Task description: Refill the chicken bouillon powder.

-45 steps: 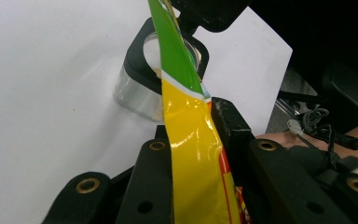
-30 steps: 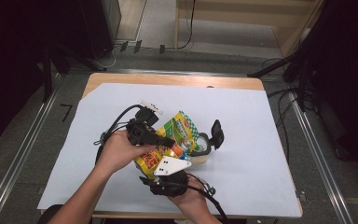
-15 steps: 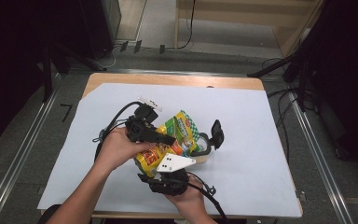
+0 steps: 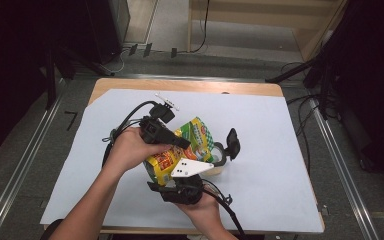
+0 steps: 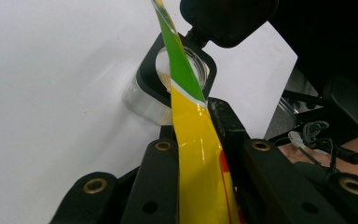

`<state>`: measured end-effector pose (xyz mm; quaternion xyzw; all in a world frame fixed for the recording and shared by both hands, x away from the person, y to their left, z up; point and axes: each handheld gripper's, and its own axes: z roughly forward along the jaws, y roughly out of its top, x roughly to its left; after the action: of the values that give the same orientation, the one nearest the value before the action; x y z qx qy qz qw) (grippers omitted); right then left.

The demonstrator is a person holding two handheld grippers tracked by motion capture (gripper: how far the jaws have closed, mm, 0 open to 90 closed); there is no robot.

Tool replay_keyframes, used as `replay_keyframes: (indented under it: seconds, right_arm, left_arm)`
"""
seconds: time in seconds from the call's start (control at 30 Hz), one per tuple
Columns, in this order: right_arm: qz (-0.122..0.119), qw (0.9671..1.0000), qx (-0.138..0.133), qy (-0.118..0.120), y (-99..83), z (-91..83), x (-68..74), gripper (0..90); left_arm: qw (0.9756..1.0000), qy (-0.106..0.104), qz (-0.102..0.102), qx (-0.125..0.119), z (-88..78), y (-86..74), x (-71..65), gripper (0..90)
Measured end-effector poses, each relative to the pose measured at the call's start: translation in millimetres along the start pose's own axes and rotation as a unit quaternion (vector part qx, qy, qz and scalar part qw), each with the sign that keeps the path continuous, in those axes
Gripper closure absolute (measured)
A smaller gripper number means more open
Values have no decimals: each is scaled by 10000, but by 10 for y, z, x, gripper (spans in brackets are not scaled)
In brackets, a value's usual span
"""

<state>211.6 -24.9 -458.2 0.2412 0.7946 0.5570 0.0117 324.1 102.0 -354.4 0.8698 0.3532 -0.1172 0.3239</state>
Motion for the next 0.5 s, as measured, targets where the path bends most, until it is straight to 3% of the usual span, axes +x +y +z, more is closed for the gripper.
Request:
replay_keyframes:
  seconds: [0.13,0.27,0.5]
  right_arm:
    - [-12,10000,80,10,12,5,-25,588]
    - [-181,9997,187,-43,13,31,-3,552]
    - [-316,9989,291,-193,26,46,-2,609]
  left_arm:
    - [10000,-18,-55,29,23,21,34,836]
    - [9999,-92,-87,41,28,23,68,842]
    - [9998,-113,-150,-16,25,29,74,846]
